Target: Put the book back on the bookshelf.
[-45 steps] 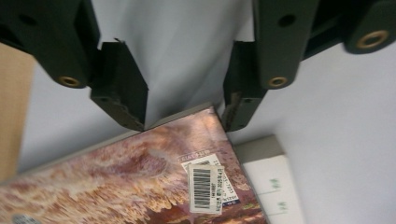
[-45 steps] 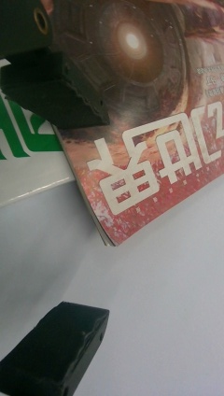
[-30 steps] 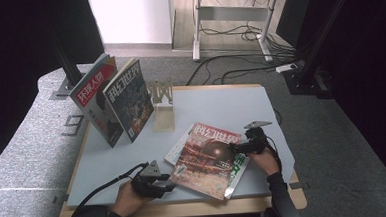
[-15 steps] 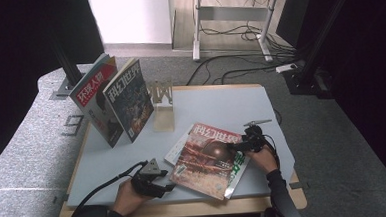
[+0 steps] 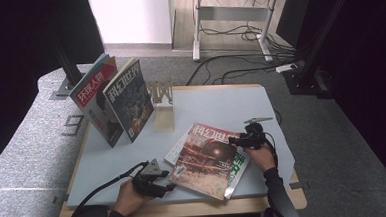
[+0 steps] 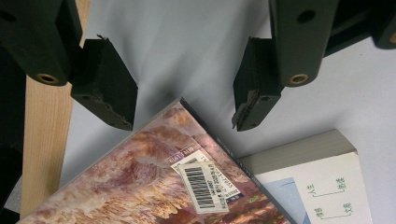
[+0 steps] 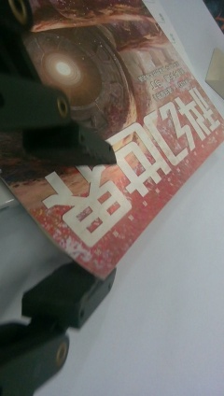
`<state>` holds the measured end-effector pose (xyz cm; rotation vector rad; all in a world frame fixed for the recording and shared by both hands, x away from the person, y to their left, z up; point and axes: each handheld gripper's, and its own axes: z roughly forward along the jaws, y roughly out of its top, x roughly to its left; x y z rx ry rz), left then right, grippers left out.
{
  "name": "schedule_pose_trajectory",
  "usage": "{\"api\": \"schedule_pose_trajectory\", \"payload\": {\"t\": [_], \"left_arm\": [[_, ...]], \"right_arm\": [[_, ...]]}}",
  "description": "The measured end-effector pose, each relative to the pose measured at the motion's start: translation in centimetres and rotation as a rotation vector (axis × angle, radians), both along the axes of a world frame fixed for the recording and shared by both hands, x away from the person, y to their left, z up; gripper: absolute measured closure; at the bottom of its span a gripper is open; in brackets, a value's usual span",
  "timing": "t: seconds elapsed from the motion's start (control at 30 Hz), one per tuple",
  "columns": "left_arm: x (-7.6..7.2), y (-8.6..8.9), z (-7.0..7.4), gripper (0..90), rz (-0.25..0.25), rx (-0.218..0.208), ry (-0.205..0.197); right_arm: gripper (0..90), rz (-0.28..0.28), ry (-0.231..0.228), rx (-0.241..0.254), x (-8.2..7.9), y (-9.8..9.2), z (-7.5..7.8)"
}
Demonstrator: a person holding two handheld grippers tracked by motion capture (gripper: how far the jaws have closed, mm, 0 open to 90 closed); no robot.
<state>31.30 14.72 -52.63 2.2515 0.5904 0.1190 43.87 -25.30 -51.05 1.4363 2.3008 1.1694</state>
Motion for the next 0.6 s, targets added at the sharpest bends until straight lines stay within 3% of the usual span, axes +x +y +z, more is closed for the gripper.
{"api": "schedule_pose_trajectory", "payload": {"t": [0.07,0.23,0.47,0.6], "left_arm": [[0.0,0.0,0.0,39.4,0.001,-0.001,0.003],[0.1,0.0,0.0,38.9,0.001,-0.002,0.006],[0.1,0.1,0.1,38.7,-0.014,-0.021,0.020],[0.0,0.1,0.2,47.9,-0.026,-0.022,0.011]], "right_arm": [[62.3,-0.006,-0.024,-0.032,-0.1,0.1,0.4],[73.5,-0.010,-0.064,-0.077,-0.5,0.5,0.9],[80.3,0.011,-0.093,-0.042,-0.8,0.4,1.9],[81.3,0.021,-0.099,-0.018,-0.8,0.3,2.3]]}}
